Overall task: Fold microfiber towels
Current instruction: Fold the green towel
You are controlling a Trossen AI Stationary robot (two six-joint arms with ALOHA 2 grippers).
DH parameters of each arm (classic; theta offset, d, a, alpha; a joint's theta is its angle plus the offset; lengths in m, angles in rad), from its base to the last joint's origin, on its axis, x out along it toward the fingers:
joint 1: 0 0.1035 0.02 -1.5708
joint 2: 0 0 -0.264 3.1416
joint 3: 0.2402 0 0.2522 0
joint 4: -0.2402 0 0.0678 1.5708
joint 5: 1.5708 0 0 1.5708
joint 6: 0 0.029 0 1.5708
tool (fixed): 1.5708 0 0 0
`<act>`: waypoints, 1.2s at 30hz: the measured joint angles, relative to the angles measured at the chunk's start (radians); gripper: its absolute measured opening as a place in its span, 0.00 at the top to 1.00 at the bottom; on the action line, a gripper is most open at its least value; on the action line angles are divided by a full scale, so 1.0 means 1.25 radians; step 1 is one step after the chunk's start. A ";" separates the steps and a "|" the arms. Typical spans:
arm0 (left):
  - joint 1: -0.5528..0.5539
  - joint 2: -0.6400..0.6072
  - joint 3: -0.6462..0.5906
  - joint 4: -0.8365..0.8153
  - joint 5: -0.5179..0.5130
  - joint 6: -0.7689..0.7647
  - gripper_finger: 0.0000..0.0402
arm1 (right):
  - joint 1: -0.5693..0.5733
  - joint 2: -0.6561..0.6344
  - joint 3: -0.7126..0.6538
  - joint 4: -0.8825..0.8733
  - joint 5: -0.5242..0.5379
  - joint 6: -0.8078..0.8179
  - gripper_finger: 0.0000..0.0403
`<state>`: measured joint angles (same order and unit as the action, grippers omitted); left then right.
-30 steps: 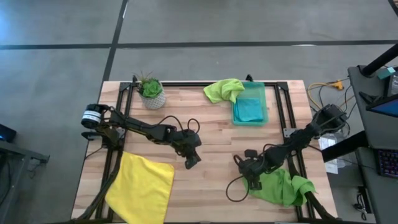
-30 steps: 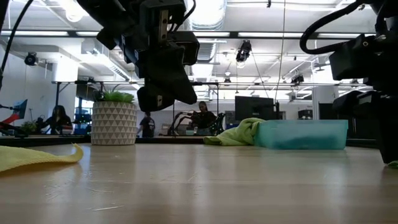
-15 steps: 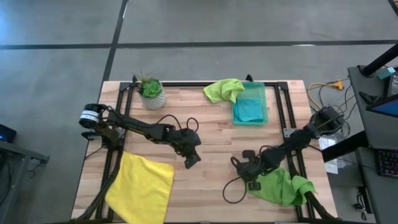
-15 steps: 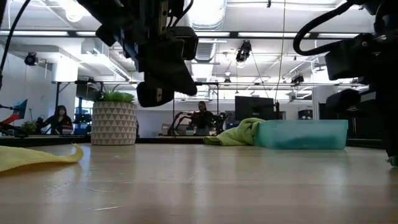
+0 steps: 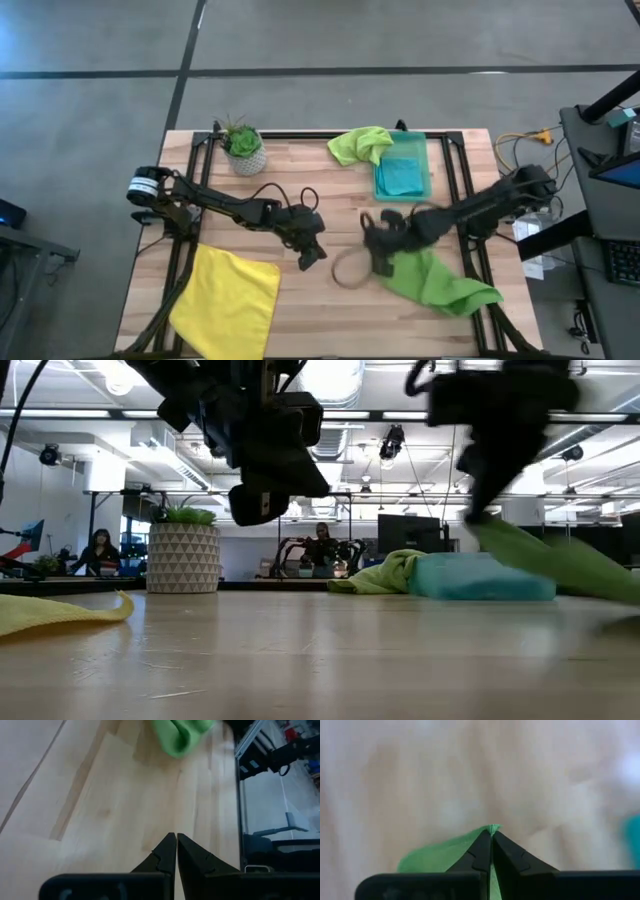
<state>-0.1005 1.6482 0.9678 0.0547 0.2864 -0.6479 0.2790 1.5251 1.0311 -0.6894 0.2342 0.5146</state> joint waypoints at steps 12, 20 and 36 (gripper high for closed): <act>-0.001 -0.148 -0.003 0.203 -0.043 0.169 1.00 | -0.100 -0.038 0.278 -0.062 0.537 0.099 0.98; -0.064 -0.336 -0.005 0.188 -0.540 0.511 1.00 | -0.110 -0.053 0.462 -0.054 0.584 -0.005 0.98; -0.035 -0.289 0.009 0.238 -0.631 0.501 0.75 | -0.108 -0.050 0.565 -0.049 0.545 -0.147 0.98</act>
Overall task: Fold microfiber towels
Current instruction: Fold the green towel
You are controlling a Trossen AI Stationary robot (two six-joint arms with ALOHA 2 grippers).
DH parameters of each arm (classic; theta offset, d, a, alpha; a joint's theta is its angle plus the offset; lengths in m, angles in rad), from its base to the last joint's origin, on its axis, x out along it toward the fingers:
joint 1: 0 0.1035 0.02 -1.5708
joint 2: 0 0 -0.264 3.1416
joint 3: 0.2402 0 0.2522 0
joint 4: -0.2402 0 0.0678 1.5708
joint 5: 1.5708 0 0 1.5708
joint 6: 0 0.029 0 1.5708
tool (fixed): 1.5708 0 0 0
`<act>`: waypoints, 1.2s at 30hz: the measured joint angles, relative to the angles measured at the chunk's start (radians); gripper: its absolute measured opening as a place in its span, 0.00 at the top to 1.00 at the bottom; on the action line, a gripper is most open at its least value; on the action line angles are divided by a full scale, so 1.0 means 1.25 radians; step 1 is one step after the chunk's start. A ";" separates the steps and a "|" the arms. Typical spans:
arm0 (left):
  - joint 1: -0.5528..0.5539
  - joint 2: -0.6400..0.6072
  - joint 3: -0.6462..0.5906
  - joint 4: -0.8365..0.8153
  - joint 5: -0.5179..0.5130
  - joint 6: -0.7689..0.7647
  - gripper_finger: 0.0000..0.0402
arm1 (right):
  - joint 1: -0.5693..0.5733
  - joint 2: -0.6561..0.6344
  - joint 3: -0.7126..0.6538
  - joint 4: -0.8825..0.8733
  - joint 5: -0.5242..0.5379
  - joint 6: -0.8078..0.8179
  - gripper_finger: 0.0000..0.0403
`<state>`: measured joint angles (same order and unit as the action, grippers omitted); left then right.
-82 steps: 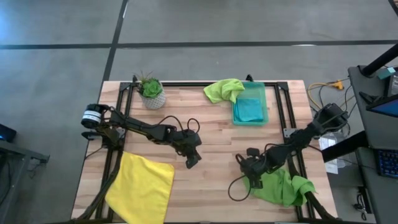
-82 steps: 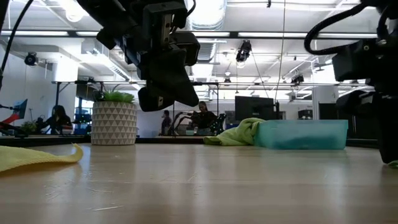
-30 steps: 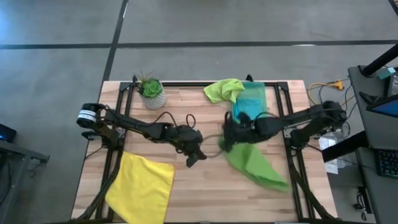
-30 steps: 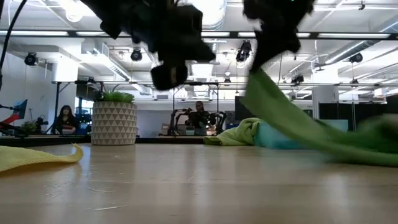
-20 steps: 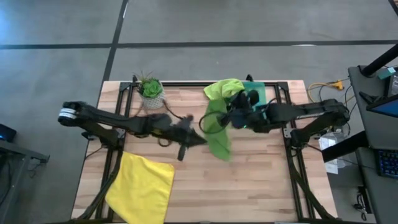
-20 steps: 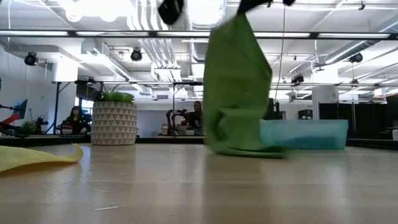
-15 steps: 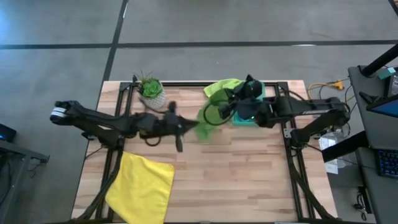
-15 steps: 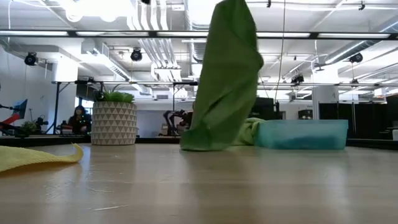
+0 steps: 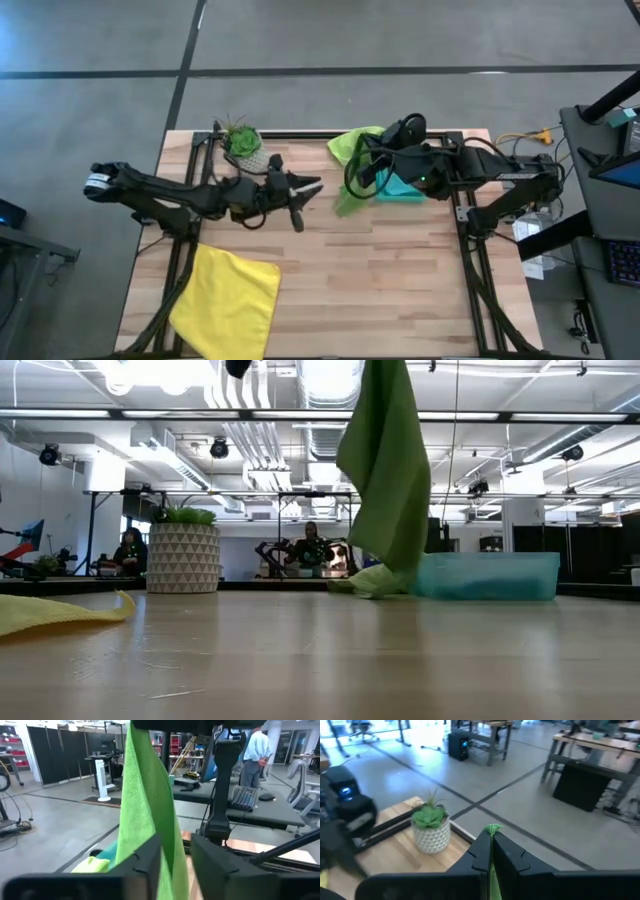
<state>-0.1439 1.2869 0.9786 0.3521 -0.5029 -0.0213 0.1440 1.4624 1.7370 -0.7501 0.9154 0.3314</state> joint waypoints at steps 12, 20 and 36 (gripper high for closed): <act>0.016 0.191 0.141 -0.037 -0.161 -0.003 0.34 | 0.021 0.017 0.000 0.006 -0.050 0.004 0.98; 0.031 0.231 0.205 -0.387 -0.235 -0.212 0.39 | 0.043 0.010 0.023 0.004 -0.049 -0.037 0.98; 0.031 0.168 0.201 -0.583 -0.150 -0.271 0.98 | 0.049 -0.011 0.085 -0.117 -0.047 -0.079 0.98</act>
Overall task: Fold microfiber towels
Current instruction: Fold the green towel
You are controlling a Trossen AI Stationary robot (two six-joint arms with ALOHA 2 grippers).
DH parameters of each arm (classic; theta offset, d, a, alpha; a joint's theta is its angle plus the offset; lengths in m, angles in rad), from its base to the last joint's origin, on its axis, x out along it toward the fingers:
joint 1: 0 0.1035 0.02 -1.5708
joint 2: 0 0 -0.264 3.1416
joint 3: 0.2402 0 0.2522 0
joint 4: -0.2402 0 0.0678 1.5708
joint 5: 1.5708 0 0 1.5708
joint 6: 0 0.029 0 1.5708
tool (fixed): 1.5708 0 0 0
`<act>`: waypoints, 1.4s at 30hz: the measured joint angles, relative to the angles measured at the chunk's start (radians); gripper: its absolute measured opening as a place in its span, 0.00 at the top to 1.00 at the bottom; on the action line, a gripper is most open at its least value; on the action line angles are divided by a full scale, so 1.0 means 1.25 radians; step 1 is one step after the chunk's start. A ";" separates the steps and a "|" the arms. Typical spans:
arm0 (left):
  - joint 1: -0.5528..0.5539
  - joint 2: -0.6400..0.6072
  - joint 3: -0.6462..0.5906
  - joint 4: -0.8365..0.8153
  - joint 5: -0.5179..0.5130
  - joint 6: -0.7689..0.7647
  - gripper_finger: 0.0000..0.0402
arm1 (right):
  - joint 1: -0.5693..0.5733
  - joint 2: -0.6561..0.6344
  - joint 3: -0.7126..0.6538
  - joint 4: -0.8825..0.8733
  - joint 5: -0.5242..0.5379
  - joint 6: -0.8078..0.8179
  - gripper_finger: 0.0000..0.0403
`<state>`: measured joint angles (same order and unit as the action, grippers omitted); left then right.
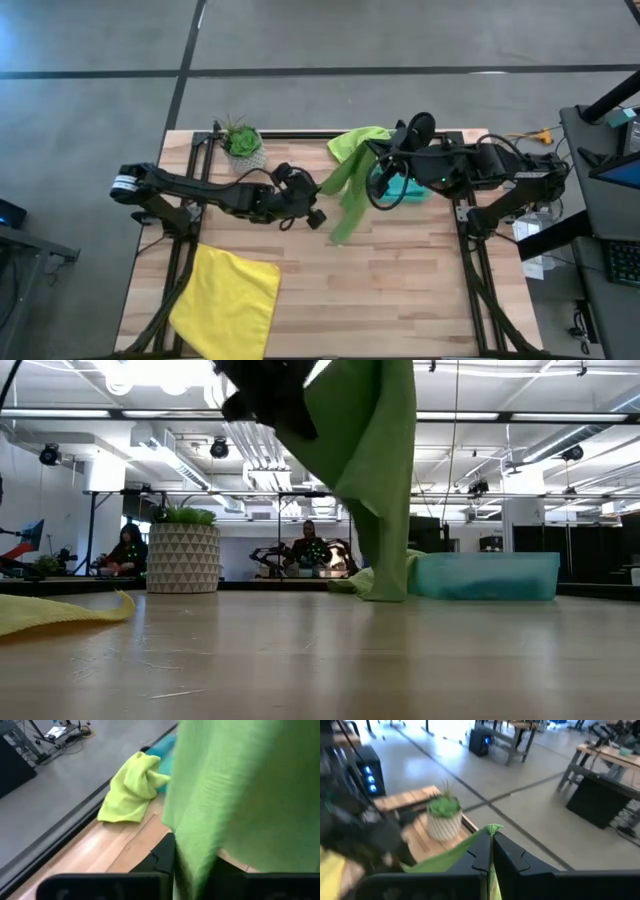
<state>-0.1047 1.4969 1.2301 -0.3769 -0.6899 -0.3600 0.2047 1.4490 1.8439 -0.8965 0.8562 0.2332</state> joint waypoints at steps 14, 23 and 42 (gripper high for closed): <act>-0.002 -0.191 0.000 -0.156 0.362 0.010 1.00 | 0.051 -0.005 -0.017 -0.211 -0.162 0.085 0.98; -0.089 -0.166 0.002 -0.173 0.872 -0.137 1.00 | 0.270 -0.005 -0.126 -0.230 -0.267 0.342 0.98; -0.193 -0.072 -0.002 -0.101 0.778 -0.079 1.00 | 0.451 -0.005 -0.231 -0.251 -0.308 0.759 0.98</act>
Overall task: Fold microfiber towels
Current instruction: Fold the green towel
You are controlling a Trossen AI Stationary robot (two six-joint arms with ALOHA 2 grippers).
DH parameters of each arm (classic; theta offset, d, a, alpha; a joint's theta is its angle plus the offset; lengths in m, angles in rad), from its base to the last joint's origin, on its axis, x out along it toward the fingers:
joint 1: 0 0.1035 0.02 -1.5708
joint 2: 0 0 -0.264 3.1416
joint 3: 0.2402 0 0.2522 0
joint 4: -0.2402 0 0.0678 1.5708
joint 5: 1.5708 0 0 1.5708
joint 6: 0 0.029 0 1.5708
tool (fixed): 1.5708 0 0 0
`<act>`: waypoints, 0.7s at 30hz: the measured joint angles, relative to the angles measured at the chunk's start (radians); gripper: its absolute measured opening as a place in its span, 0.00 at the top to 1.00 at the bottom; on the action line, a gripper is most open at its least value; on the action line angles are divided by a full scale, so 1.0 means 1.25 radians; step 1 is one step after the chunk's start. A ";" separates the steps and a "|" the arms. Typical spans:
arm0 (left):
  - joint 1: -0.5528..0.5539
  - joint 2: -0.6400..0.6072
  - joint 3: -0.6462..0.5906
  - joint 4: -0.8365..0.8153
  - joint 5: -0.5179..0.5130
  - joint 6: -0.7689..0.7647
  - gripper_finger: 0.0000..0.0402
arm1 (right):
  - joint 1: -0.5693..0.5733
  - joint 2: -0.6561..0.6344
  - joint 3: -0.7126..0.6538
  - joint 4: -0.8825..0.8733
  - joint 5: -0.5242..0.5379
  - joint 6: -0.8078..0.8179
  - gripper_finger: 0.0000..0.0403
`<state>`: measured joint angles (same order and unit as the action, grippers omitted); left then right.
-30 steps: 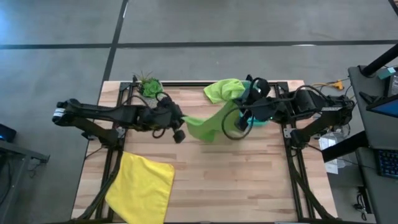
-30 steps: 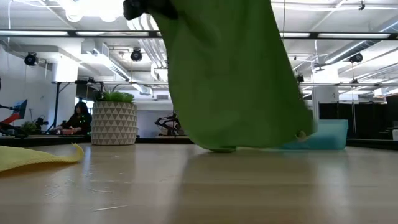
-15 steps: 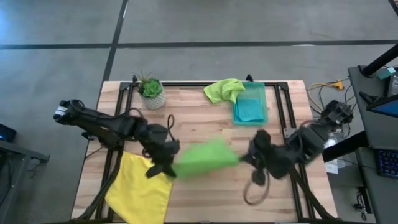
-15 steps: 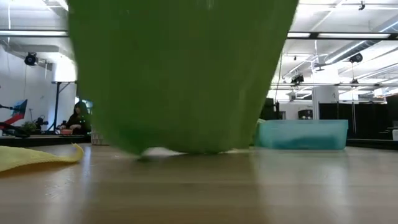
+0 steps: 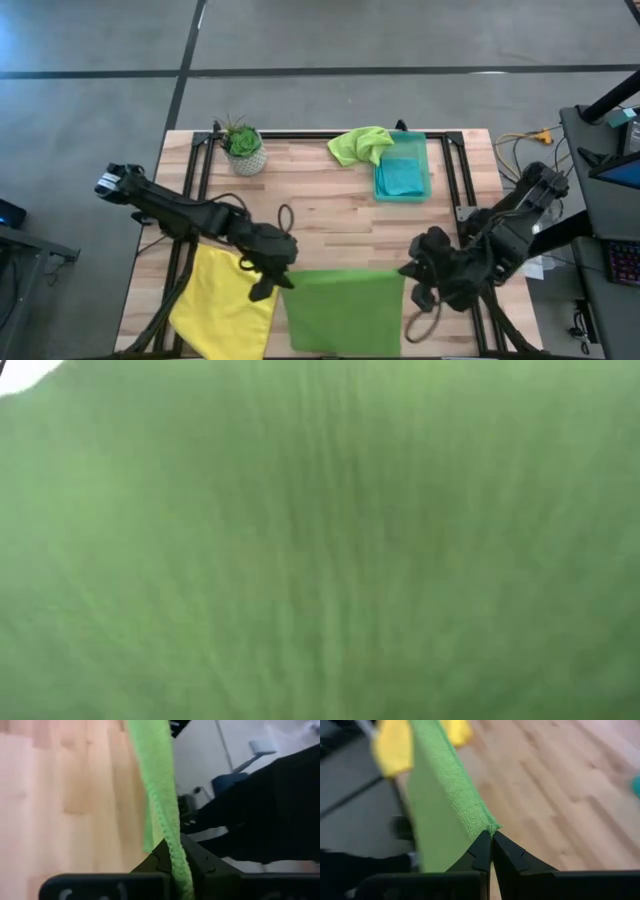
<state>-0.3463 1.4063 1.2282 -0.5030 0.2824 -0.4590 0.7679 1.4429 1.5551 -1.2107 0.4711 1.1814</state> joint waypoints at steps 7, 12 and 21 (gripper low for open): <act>0.049 0.021 -0.002 0.082 0.037 0.165 1.00 | -0.049 0.000 -0.169 0.018 -0.027 -0.007 0.98; 0.092 0.019 -0.029 0.082 0.034 0.208 1.00 | -0.093 -0.009 -0.265 0.072 -0.034 -0.037 0.98; 0.112 0.012 -0.051 0.081 0.295 0.048 1.00 | -0.104 -0.090 -0.220 0.182 -0.070 -0.109 0.98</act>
<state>-0.2065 1.4209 1.1643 -0.4019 0.6513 -0.3985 0.6380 1.3307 1.2805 -0.9831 0.3840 1.0455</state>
